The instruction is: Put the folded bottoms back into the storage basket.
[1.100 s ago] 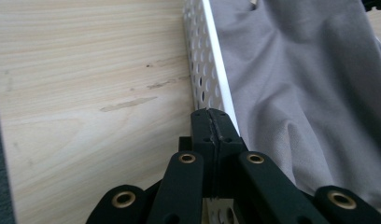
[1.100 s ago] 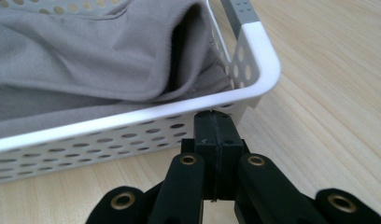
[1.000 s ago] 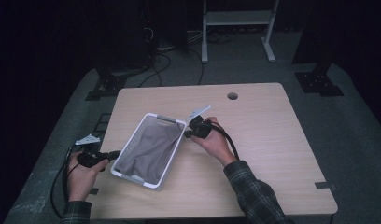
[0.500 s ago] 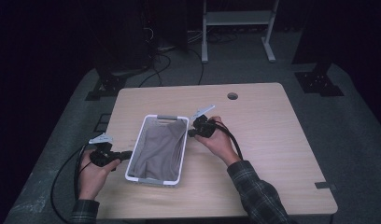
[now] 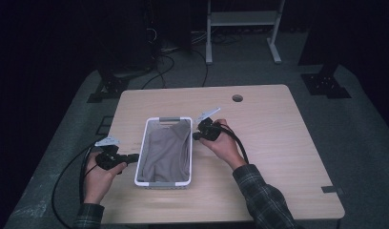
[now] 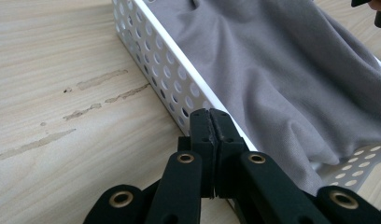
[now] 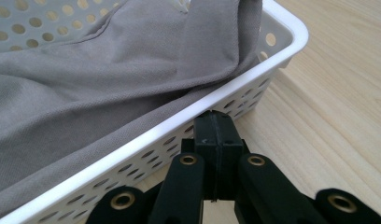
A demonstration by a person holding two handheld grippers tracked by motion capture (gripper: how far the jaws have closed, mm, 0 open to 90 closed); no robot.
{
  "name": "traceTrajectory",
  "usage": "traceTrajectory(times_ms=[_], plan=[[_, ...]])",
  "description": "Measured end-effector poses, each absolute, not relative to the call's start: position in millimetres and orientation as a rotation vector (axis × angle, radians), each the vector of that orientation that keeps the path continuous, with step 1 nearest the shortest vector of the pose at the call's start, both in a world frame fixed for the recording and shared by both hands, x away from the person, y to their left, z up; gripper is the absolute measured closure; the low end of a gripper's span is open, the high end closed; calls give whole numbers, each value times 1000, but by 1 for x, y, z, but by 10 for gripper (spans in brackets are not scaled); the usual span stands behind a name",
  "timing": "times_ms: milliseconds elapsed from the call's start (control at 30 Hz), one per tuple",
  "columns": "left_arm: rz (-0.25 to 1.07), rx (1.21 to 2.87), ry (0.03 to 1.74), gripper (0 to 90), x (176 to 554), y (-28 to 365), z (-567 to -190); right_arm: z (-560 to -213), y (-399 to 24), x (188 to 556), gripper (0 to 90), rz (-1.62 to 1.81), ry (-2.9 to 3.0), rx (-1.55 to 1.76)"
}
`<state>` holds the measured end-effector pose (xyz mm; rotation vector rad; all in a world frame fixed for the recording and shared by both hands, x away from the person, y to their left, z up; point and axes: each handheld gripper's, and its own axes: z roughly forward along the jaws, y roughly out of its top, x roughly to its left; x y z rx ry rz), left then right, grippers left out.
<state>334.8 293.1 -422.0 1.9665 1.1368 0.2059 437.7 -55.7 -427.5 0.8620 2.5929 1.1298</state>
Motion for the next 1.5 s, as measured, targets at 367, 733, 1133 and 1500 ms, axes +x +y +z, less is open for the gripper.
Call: traceTrajectory(times_ms=[367, 733, 1133, 1500], plan=[[273, 1964, 1162, 725, 340, 301, -421, -427, -72, 436, 637, 1131, 2537, 870], [455, 2005, 1238, 374, 339, 316, -427, -436, -122, 428, 423, 1134, 2469, 902], [505, 2071, 1297, 286, 341, 327, -442, -444, -179, 403, 315, 1035, 2407, 937], [483, 2155, 1327, 261, 345, 325, -457, -460, -235, 382, 295, 1045, 2389, 1098]])
